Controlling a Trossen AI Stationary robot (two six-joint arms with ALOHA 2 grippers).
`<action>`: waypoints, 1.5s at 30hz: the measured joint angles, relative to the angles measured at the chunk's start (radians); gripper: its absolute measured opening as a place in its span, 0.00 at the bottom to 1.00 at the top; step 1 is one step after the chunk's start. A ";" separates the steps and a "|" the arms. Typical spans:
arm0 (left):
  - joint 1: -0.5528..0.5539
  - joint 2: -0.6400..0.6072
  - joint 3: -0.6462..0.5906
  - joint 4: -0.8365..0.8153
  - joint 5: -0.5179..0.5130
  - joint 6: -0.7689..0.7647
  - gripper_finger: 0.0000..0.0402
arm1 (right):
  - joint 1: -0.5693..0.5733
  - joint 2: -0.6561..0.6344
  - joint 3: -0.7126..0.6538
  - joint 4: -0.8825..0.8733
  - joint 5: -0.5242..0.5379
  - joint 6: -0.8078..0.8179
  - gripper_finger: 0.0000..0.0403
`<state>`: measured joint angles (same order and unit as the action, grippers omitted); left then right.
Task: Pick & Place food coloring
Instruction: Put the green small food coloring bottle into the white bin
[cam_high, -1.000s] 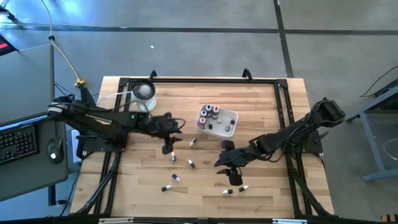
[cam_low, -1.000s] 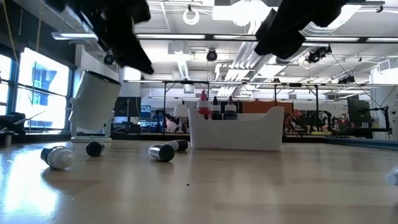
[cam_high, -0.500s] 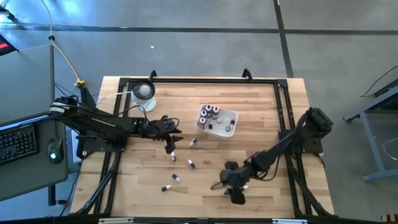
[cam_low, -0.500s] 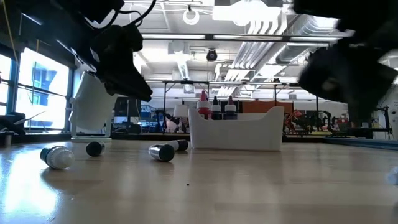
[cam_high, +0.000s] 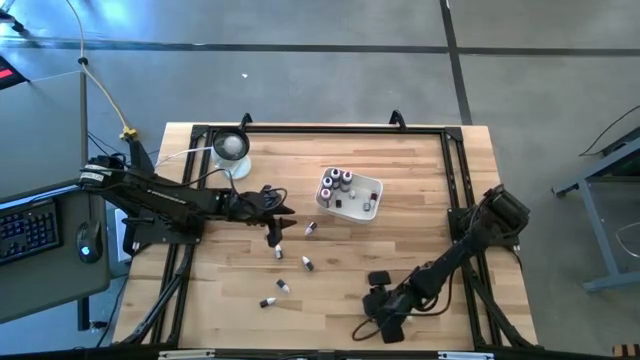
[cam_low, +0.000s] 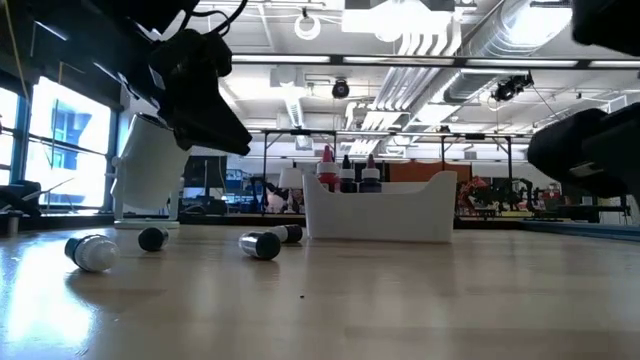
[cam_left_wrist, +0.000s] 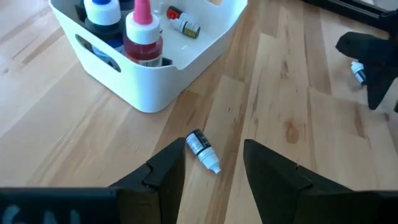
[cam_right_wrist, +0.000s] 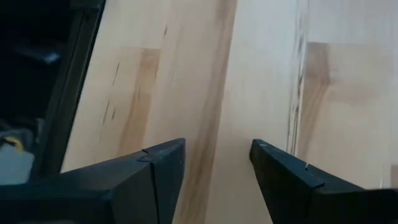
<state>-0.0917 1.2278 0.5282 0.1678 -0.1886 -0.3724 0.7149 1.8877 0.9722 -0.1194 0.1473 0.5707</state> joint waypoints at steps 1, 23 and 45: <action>0.000 0.000 0.000 0.003 0.001 0.000 0.40 | 0.008 0.004 0.000 -0.001 0.006 -0.028 0.45; 0.000 0.000 0.001 0.024 0.000 0.000 0.40 | 0.009 -0.200 -0.006 -0.259 -0.071 0.061 0.45; 0.000 0.001 0.001 0.024 -0.002 0.008 0.40 | -0.009 -0.079 -0.003 -0.300 -0.057 0.060 0.30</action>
<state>-0.0919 1.2285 0.5289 0.1917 -0.1902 -0.3644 0.7057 1.8084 0.9691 -0.4193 0.0907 0.6309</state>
